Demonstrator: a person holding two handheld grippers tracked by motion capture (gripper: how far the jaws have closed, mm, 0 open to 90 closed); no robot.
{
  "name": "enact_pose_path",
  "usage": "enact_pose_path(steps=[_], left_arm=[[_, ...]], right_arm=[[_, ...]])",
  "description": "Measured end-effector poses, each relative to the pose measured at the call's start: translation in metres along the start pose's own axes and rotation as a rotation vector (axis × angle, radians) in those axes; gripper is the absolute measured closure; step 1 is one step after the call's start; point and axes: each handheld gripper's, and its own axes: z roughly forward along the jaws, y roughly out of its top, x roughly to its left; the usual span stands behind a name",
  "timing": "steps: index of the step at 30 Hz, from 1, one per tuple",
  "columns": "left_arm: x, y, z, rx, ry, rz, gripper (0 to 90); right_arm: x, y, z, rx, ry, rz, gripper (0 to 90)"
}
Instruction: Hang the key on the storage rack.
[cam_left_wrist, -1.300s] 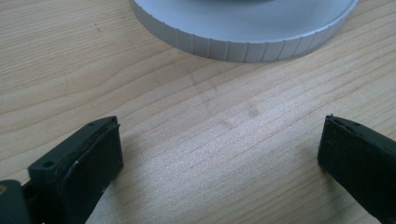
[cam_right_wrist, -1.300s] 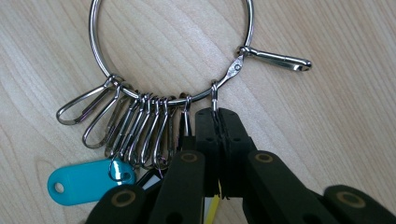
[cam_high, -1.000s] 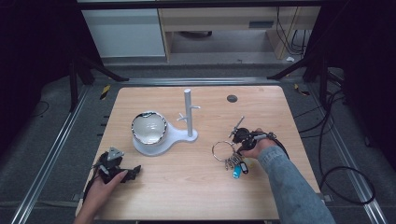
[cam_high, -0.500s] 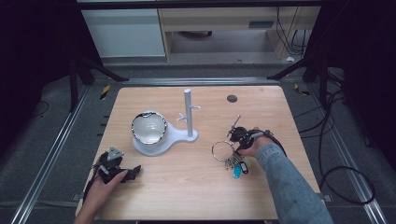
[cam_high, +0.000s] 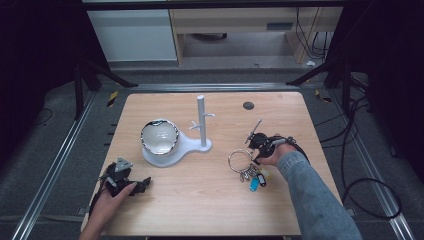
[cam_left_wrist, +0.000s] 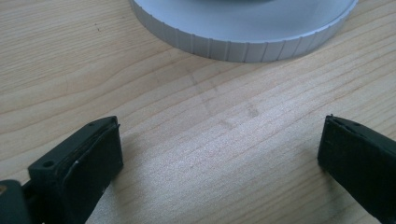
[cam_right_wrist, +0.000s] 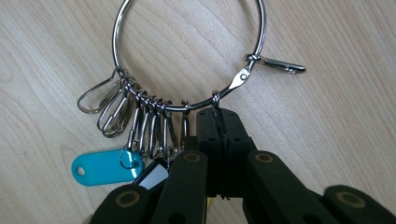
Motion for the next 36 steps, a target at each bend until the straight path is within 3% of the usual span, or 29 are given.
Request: enact_pose_path(steps=[15, 36], left_arm=[[0.0, 0.0, 0.0, 0.0, -0.001, 0.002, 0.0], [0.0, 0.0, 0.0, -0.001, -0.001, 0.004, 0.0]], right_arm=[[0.004, 0.014, -0.038, -0.047, -0.013, -0.02, 89.0], [0.006, 0.048, -0.092, -0.035, -0.037, -0.066, 89.0]])
